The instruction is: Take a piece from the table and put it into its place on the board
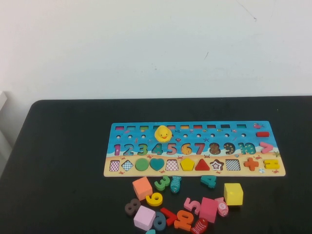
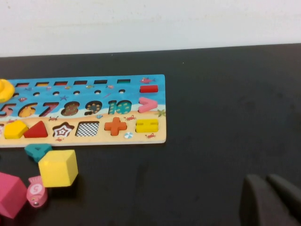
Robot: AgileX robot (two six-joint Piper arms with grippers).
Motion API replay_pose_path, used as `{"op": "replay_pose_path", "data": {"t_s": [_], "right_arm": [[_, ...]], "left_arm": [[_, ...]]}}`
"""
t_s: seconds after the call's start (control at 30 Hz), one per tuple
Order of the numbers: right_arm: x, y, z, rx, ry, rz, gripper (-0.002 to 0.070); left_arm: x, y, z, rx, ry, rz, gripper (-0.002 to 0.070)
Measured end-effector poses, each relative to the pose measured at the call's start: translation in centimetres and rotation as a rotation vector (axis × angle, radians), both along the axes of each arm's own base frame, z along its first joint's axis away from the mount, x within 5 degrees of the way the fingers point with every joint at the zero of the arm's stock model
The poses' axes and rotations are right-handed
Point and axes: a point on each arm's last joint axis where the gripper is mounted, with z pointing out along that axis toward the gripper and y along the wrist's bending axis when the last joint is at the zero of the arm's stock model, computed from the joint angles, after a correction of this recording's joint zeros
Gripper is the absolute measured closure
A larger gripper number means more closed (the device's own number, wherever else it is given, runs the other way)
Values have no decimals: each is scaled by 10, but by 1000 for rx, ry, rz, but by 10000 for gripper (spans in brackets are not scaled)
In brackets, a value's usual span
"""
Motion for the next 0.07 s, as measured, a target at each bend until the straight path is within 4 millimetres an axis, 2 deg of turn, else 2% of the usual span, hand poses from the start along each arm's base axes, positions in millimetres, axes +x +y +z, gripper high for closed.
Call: {"op": "replay_pose_path", "data": {"t_s": [0.07], "right_arm": [[0, 0, 0, 0, 0, 0, 657]], "left_arm": [[0, 0, 0, 0, 0, 0, 676]]}}
